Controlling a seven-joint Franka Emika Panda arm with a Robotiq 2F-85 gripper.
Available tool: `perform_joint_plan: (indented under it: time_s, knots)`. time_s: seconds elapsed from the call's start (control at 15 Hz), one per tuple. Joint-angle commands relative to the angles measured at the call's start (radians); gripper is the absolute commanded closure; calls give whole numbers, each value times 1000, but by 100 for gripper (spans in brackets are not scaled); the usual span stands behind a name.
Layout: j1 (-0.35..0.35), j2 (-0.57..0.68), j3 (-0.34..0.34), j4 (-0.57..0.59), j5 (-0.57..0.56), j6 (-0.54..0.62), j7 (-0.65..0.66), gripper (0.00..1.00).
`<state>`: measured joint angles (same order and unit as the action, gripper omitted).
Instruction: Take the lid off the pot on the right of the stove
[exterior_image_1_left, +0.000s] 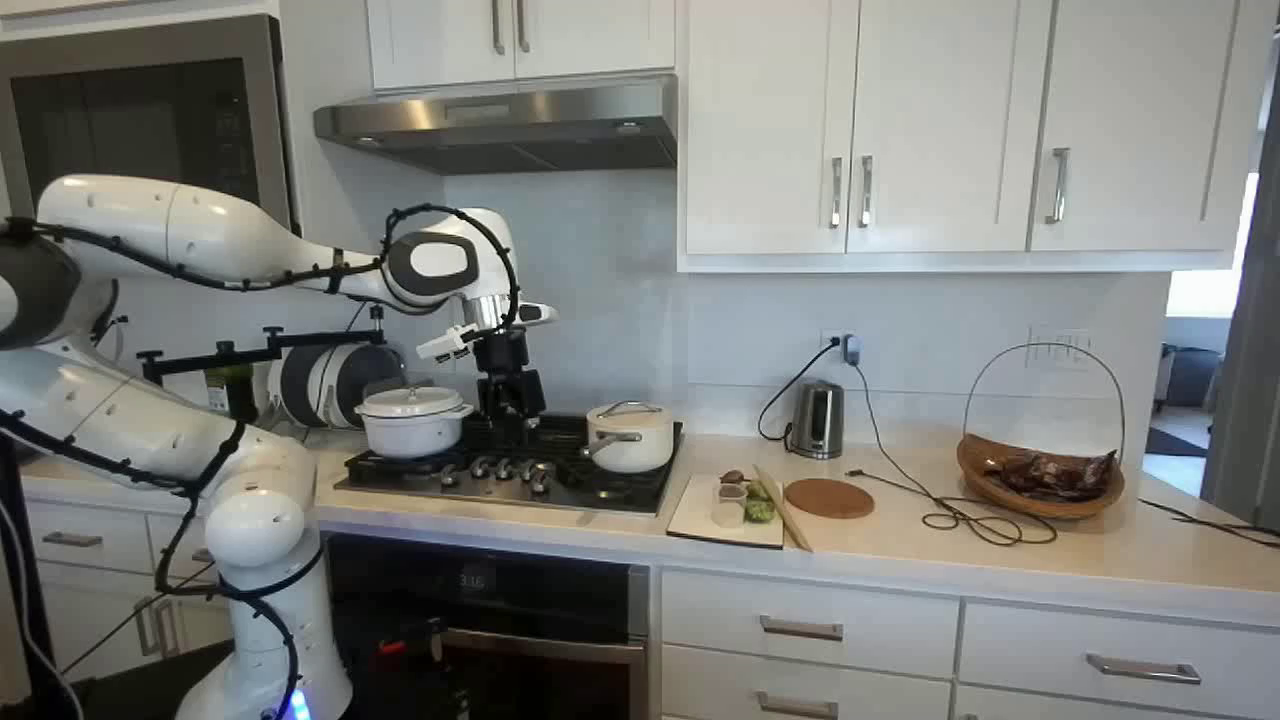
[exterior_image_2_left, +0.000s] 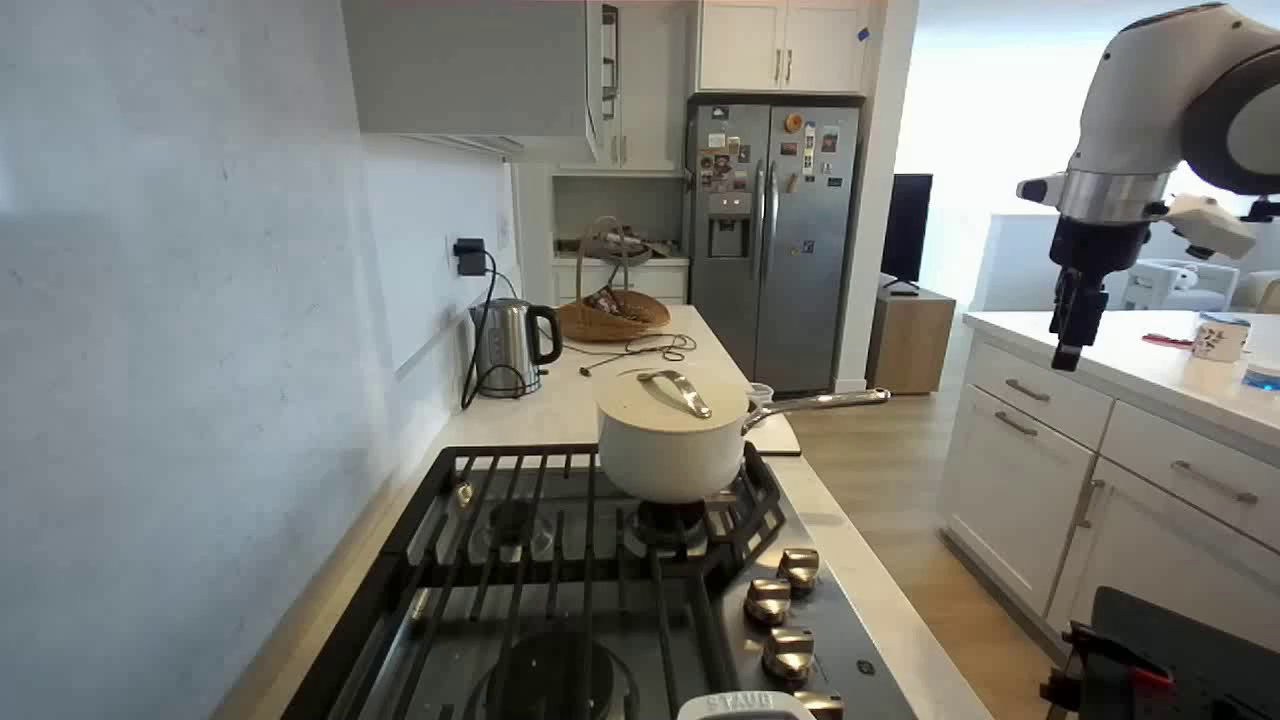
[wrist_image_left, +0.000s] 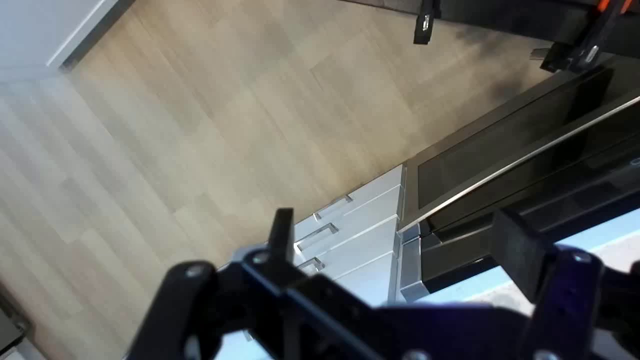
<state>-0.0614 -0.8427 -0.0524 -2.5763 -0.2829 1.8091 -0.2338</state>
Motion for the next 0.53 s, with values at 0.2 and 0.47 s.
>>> perform_joint_plan:
  time_s: [0.2, 0.47]
  knots:
    - [17, 0, -12, 3, -10, -6, 10, 0]
    - [91, 137, 7, 63, 58, 60, 9, 0]
